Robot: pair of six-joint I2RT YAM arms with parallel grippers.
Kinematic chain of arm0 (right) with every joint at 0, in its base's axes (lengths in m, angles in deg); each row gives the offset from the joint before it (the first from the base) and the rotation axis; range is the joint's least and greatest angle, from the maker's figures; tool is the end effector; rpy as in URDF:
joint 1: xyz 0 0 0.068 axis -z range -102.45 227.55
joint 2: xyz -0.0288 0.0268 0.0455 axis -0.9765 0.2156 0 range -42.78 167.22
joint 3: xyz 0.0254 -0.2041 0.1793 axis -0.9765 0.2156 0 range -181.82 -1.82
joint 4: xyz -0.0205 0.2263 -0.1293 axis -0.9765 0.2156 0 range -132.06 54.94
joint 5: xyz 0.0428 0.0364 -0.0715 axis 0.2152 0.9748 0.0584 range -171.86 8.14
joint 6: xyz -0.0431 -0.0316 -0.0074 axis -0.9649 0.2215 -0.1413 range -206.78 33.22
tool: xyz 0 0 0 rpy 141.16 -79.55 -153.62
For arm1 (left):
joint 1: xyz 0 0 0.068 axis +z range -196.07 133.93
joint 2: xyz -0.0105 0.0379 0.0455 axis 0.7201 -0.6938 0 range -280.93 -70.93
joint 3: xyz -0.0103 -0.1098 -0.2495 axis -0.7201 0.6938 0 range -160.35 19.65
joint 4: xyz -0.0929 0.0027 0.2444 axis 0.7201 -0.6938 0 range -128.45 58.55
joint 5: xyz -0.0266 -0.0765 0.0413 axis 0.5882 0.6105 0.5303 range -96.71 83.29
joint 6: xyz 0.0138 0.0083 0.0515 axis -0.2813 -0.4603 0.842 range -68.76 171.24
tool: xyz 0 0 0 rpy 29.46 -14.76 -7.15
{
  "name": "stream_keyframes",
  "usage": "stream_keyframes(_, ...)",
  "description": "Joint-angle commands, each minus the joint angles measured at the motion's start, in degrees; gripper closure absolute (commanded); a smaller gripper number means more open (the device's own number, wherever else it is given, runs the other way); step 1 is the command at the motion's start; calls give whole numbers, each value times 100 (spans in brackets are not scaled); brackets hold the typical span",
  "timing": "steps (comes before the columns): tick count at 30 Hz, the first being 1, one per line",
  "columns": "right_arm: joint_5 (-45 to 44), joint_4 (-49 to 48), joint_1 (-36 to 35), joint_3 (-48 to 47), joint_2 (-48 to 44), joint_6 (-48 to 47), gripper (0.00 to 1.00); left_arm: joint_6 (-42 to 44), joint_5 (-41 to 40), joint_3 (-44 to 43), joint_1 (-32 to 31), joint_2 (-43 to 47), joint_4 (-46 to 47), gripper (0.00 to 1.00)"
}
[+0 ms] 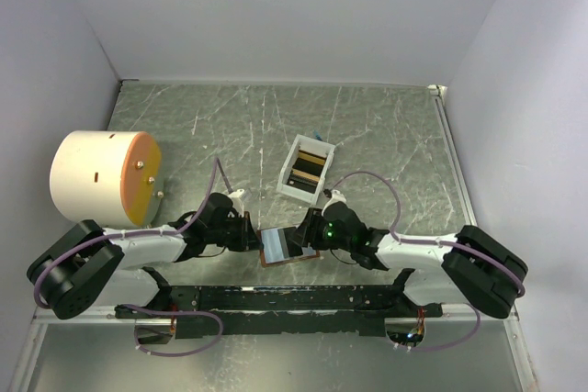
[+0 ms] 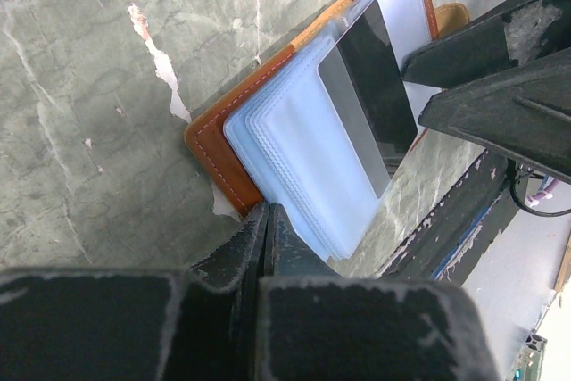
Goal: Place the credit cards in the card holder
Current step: Insert the credit card into the card holder.
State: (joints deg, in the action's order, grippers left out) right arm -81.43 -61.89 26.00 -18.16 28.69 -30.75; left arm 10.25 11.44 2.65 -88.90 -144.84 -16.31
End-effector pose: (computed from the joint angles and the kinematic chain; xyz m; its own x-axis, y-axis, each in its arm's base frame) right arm 0.1334 0.1683 0.1338 -0.8534 0.2589 -0.4524 -0.1417 0.7200 0.6794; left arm 0.1474 -0.1519 0.1227 -0.9043 -0.0116 -0.4268 0.2958 0.7038 -0.6459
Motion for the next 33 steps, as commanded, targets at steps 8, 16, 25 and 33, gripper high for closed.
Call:
stream_keyframes(8, 191, -193, -160, -115, 391, -178, 57, 46, -215, -82, -93, -116, -262, 93)
stream_keyframes(16, 411, -767, -289, -151, 612, -288, 57, 69, -242, -166, -136, -232, -250, 93)
stream_keyframes(25, 438, -942, -381, -162, 550, -391, 60, 39, -361, -168, -175, -256, -230, 93)
stream_keyframes(33, 493, -846, -382, -226, 534, -542, 61, -1, -555, -236, -188, -67, -406, 92)
